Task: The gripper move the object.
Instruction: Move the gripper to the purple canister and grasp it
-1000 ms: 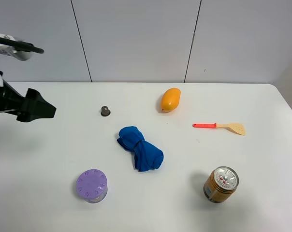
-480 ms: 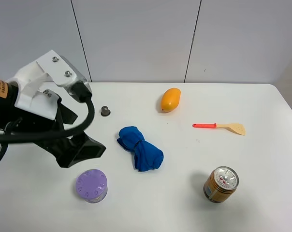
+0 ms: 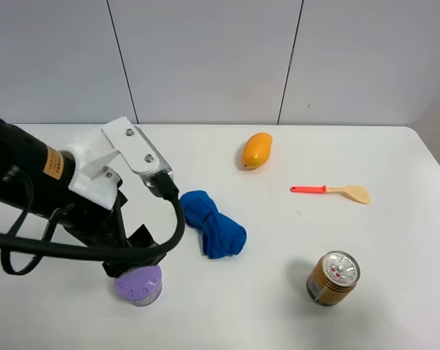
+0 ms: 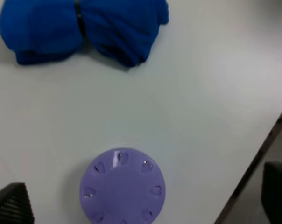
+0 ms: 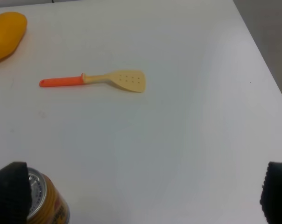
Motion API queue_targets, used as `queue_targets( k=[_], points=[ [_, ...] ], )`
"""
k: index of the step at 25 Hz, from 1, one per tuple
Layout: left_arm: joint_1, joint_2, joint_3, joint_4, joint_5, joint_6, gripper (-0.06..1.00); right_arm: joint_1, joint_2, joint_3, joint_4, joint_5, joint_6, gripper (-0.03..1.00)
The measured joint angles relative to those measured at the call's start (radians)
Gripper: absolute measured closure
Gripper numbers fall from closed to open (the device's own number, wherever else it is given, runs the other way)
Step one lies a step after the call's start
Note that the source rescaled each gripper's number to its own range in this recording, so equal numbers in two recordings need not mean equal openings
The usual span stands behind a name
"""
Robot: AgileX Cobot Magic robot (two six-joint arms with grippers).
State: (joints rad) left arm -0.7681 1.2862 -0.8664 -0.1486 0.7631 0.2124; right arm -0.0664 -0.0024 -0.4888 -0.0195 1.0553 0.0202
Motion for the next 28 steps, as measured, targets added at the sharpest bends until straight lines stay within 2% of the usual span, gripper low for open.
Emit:
queue_targets(
  k=[5,8,13,22,28],
  points=[
    [0.000,0.118,0.001,0.004,-0.006,-0.010,-0.06,0.000,0.000,0.000,0.000,0.000,0.000,-0.03],
    [0.000,0.169,0.041,0.004,-0.062,-0.015,-0.06,0.000,0.000,0.000,0.000,0.000,0.000,-0.03],
    [0.000,0.180,0.141,0.005,-0.185,-0.018,-0.06,0.000,0.000,0.000,0.000,0.000,0.000,-0.03],
    [0.000,0.179,0.243,0.005,-0.321,-0.018,-0.06,0.000,0.000,0.000,0.000,0.000,0.000,-0.03],
    [0.000,0.178,0.285,0.005,-0.345,-0.018,-0.06,0.000,0.000,0.000,0.000,0.000,0.000,-0.03]
  ],
)
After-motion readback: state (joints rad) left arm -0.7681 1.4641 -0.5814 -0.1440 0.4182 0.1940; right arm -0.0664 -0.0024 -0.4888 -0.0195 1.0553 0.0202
